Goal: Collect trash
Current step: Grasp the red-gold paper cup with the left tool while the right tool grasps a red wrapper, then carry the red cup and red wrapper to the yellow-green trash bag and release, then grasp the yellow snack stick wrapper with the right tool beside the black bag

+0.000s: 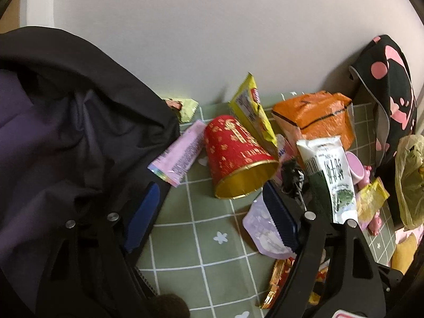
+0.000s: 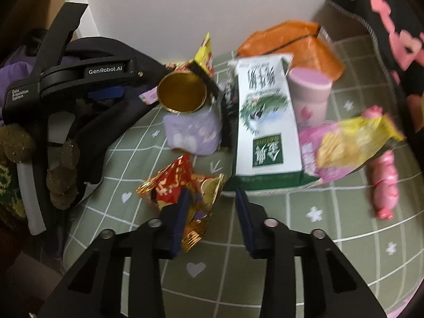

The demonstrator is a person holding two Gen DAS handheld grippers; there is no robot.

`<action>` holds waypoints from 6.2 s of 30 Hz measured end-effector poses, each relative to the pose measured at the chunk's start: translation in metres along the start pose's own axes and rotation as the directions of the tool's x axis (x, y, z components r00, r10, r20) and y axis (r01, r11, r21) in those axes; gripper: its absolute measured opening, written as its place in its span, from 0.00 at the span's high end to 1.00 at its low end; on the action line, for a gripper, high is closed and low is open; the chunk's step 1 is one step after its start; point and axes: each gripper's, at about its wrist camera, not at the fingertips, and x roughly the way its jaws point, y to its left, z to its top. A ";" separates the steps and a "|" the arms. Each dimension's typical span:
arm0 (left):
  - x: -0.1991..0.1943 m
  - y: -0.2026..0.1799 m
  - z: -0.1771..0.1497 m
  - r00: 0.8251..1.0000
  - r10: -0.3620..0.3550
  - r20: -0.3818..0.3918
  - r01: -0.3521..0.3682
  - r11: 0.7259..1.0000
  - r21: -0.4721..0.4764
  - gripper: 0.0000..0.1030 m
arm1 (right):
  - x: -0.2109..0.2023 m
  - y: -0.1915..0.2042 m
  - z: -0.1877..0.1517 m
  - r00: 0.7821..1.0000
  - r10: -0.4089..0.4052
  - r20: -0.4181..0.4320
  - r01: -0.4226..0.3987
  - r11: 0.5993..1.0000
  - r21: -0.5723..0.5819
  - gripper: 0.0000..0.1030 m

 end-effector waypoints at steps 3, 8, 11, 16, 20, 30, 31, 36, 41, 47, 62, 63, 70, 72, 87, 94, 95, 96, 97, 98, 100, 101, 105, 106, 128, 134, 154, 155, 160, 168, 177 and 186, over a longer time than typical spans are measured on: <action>0.001 -0.007 -0.002 1.000 -0.016 -0.009 0.016 1.000 0.015 0.27 | -0.002 0.000 0.000 1.000 -0.010 0.007 0.010 1.000 -0.014 0.81; 0.003 -0.015 -0.004 0.999 -0.043 -0.017 0.044 0.999 0.030 0.31 | -0.023 -0.016 0.001 0.998 -0.056 0.033 0.056 0.998 0.005 0.84; 0.005 -0.015 -0.002 0.998 -0.067 -0.019 0.067 0.998 0.019 0.33 | -0.038 -0.027 0.003 0.994 -0.094 0.060 0.094 0.996 0.006 0.84; 0.011 -0.012 -0.001 0.997 -0.072 -0.011 0.072 0.997 0.014 0.38 | -0.070 -0.055 0.004 0.983 -0.153 0.101 0.148 0.987 0.056 0.85; 0.017 -0.012 0.002 0.998 -0.068 -0.006 0.068 0.998 0.001 0.41 | -0.089 -0.072 0.002 0.973 -0.200 0.119 0.190 0.978 0.089 0.86; 0.042 -0.007 0.020 0.999 0.014 -0.031 -0.015 1.000 -0.006 0.66 | -0.111 -0.087 0.013 0.966 -0.217 0.142 0.202 0.973 0.112 0.86; 0.042 -0.005 0.022 0.999 0.015 -0.031 -0.016 1.000 -0.016 0.69 | -0.114 -0.089 0.016 0.964 -0.219 0.149 0.204 0.973 0.112 0.86; 0.028 -0.001 0.036 0.999 0.037 0.000 -0.037 0.999 -0.038 0.90 | -0.119 -0.100 0.029 0.959 -0.226 0.169 0.208 0.971 0.119 0.86; 0.004 -0.012 0.057 0.997 0.057 0.042 -0.056 0.998 -0.018 0.94 | -0.120 -0.111 0.043 0.960 -0.227 0.162 0.212 0.971 0.106 0.86; -0.022 -0.039 0.079 0.996 0.010 0.086 -0.012 1.000 0.022 0.96 | -0.120 -0.122 0.054 0.959 -0.232 0.165 0.213 0.969 0.127 0.86; -0.058 -0.153 0.163 0.925 -0.331 0.187 0.294 0.934 0.201 0.96 | -0.186 -0.135 0.104 0.860 -0.427 0.280 0.392 0.903 0.176 0.86; -0.057 -0.164 0.170 0.911 -0.371 0.181 0.330 0.918 0.219 0.96 | -0.195 -0.136 0.108 0.844 -0.452 0.287 0.412 0.891 0.192 0.86; -0.062 -0.243 0.184 0.804 -0.586 0.098 0.528 0.780 0.335 0.96 | -0.259 -0.149 0.111 0.717 -0.638 0.282 0.571 0.769 0.287 0.86; -0.066 -0.264 0.181 0.776 -0.627 0.074 0.567 0.743 0.354 0.96 | -0.275 -0.156 0.106 0.694 -0.668 0.268 0.593 0.742 0.313 0.86; -0.054 -0.385 0.121 0.736 -0.658 -0.159 0.655 0.634 0.411 0.96 | -0.342 -0.245 0.049 0.630 -0.737 0.244 0.621 0.667 0.412 0.86; -0.019 -0.431 0.073 0.762 -0.570 -0.308 0.643 0.608 0.465 0.96 | -0.355 -0.274 0.034 0.618 -0.751 0.232 0.613 0.645 0.456 0.86; -0.015 -0.434 0.069 0.762 -0.564 -0.319 0.645 0.609 0.462 0.96 | -0.356 -0.277 0.033 0.618 -0.752 0.227 0.613 0.643 0.460 0.86; -0.012 -0.436 0.066 0.753 -0.566 -0.336 0.656 0.606 0.450 0.96 | -0.355 -0.280 0.032 0.620 -0.753 0.221 0.612 0.641 0.463 0.86; -0.008 -0.438 0.065 0.747 -0.568 -0.345 0.664 0.606 0.438 0.96 | -0.355 -0.281 0.031 0.622 -0.752 0.217 0.611 0.640 0.467 0.86; -0.004 -0.438 0.065 0.740 -0.573 -0.353 0.673 0.610 0.420 0.93 | -0.354 -0.283 0.029 0.628 -0.748 0.215 0.605 0.643 0.470 0.86; -0.001 -0.436 0.066 0.726 -0.586 -0.360 0.687 0.612 0.391 0.81 | -0.349 -0.282 0.028 0.641 -0.738 0.212 0.598 0.653 0.465 0.86; -0.002 -0.432 0.069 0.724 -0.593 -0.353 0.690 0.617 0.378 0.73 | -0.345 -0.281 0.028 0.645 -0.734 0.211 0.599 0.657 0.457 0.86; -0.014 -0.419 0.077 0.737 -0.603 -0.307 0.676 0.634 0.376 0.68 | -0.328 -0.277 0.031 0.674 -0.709 0.206 0.586 0.684 0.435 0.86; -0.016 -0.416 0.079 0.740 -0.603 -0.297 0.671 0.638 0.378 0.67 | -0.324 -0.276 0.032 0.681 -0.703 0.206 0.583 0.690 0.428 0.86; -0.026 -0.287 0.089 0.845 -0.530 -0.079 0.527 0.797 0.294 0.59 | -0.215 -0.276 0.043 0.784 -0.620 0.025 0.595 0.762 0.253 0.60; -0.019 -0.229 0.090 0.898 -0.439 -0.003 0.427 0.873 0.236 0.59 | -0.216 -0.262 0.054 0.787 -0.614 0.069 0.579 0.772 0.262 0.59; 0.023 0.042 0.038 1.000 0.012 0.026 -0.005 0.969 -0.249 0.59 | -0.130 -0.160 0.129 0.916 -0.365 0.167 0.355 0.931 0.088 0.58; 0.024 0.048 0.037 0.999 0.030 0.017 -0.025 0.967 -0.254 0.59 | -0.123 -0.157 0.131 0.925 -0.342 0.163 0.333 0.939 0.080 0.55; 0.027 0.077 0.026 0.995 0.091 -0.040 -0.099 0.957 -0.272 0.59 | -0.080 -0.128 0.149 0.959 -0.242 0.150 0.244 0.970 0.005 0.53; 0.022 0.074 0.012 0.995 0.071 -0.071 -0.085 0.973 -0.216 0.59 | 0.000 -0.069 0.187 0.991 -0.102 0.082 0.110 0.988 -0.105 0.53; 0.007 0.078 0.010 0.997 0.040 -0.062 -0.054 0.970 -0.236 0.59 | 0.085 -0.009 0.218 1.000 0.002 -0.017 -0.005 0.978 -0.209 0.53; 0.015 0.083 0.011 0.994 0.055 -0.097 -0.075 0.971 -0.227 0.59 | 0.153 0.032 0.240 0.990 0.080 -0.114 -0.114 0.934 -0.338 0.71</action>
